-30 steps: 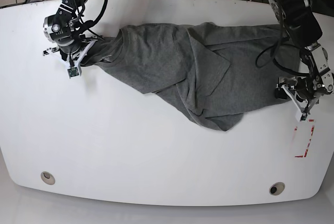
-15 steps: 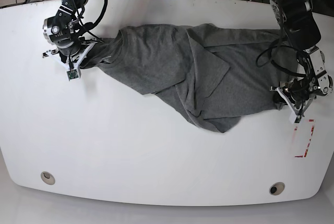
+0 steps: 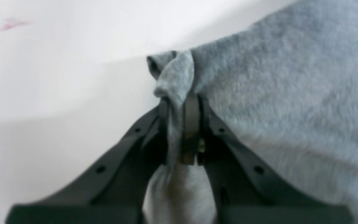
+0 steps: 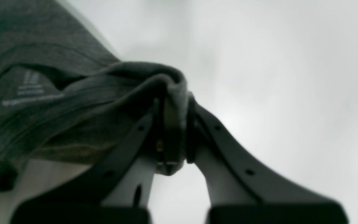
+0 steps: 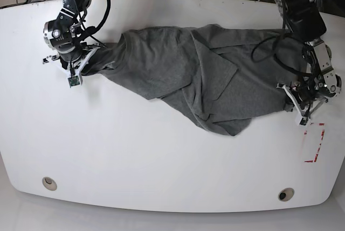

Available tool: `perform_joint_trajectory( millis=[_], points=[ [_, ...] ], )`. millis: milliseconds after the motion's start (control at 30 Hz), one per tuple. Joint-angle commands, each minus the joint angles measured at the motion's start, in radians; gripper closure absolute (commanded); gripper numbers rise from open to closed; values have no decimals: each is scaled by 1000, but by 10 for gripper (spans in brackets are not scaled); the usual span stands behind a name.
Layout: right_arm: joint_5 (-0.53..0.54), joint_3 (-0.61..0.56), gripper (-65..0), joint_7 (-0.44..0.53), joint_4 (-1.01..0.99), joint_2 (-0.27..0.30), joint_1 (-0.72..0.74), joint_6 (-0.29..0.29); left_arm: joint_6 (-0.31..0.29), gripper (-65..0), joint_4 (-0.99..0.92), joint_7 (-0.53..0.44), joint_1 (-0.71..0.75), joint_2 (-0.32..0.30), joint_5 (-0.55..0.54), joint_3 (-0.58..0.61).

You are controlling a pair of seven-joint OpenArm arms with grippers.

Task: Layout the t-shirt on the table in an organized manner, then fold the t-shirt properly
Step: 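Regrasp the shirt edge lower with the left gripper, then lift the shirt with both grippers and swing it toward the robot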

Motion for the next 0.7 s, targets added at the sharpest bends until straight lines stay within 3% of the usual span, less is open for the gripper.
perform_joint_trajectory(
  millis=[0, 300, 667],
  points=[
    [-3, 0, -2, 16, 26, 15, 56, -5, 2, 0, 135, -8, -34, -18, -18, -4],
    [-6, -1, -2, 13, 17, 59, 229, -5, 2, 0, 364, 84, -66, -20, -19, -6],
    [-3, -4, -3, -16, -17, 164, 525, -5, 2, 0, 542, 201, -215, -24, -15, -6]
  ],
)
